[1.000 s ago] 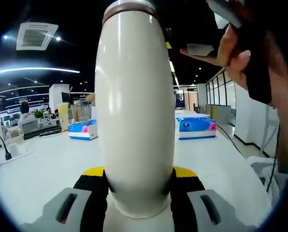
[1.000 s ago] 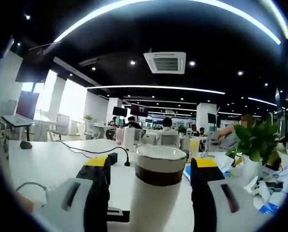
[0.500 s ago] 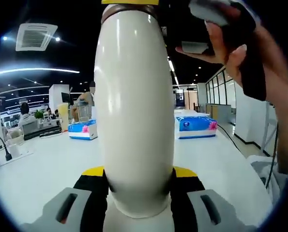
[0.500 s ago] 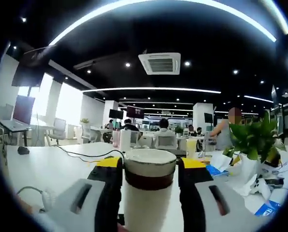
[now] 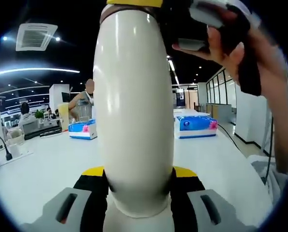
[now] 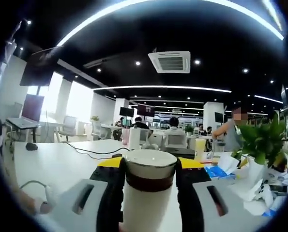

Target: Grasp the water cup twist off the cup lid place the cup lid on the table

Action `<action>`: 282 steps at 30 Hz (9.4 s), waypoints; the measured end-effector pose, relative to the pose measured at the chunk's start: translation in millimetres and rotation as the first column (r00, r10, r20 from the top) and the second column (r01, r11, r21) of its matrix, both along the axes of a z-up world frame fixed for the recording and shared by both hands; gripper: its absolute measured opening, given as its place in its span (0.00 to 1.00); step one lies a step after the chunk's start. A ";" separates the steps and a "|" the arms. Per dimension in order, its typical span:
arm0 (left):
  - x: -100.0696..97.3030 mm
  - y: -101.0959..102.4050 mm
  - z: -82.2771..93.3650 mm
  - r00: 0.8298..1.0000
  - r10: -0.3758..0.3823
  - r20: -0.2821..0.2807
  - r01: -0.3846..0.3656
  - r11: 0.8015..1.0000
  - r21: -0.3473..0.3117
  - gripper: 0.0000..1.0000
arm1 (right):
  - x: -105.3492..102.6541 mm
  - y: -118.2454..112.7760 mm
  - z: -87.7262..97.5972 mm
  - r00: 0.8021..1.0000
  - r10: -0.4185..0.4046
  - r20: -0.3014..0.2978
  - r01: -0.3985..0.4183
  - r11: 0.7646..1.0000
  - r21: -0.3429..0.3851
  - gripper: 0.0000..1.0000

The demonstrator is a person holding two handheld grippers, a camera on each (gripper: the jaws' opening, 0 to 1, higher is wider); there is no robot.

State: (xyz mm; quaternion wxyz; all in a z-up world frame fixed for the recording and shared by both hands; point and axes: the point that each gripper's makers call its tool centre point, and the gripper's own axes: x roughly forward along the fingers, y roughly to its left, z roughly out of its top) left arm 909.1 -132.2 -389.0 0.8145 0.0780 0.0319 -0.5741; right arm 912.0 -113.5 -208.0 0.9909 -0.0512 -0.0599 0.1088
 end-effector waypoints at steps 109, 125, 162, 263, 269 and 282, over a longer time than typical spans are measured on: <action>1.5 -0.9 -4.3 1.000 0.011 0.027 -0.012 0.999 0.042 0.52 | -8.9 7.4 -3.7 0.649 0.758 -0.064 -0.753 0.652 0.090 0.45; 3.0 0.2 -5.0 0.999 0.010 0.031 -0.011 0.999 0.048 0.52 | -19.7 3.4 -7.6 0.839 0.519 -0.166 -0.526 0.850 0.001 0.76; -2.8 0.5 -8.2 0.999 0.006 0.039 -0.008 0.998 0.062 0.52 | -26.7 7.4 -7.7 0.999 -0.021 -0.046 0.019 0.999 -0.050 0.79; 0.8 -0.9 -11.8 0.999 -0.007 0.042 0.003 0.996 0.087 0.52 | -4.2 6.4 0.1 0.929 0.364 -0.060 -0.364 0.931 0.020 0.44; 0.8 -1.0 -11.8 0.999 -0.007 0.043 0.003 0.996 0.088 0.52 | -5.2 6.3 0.5 0.896 0.440 -0.063 -0.439 0.898 0.018 0.44; 0.9 -1.2 -11.9 0.999 -0.008 0.043 0.004 0.996 0.090 0.52 | -4.8 7.1 0.8 0.840 0.538 -0.066 -0.538 0.843 0.026 0.44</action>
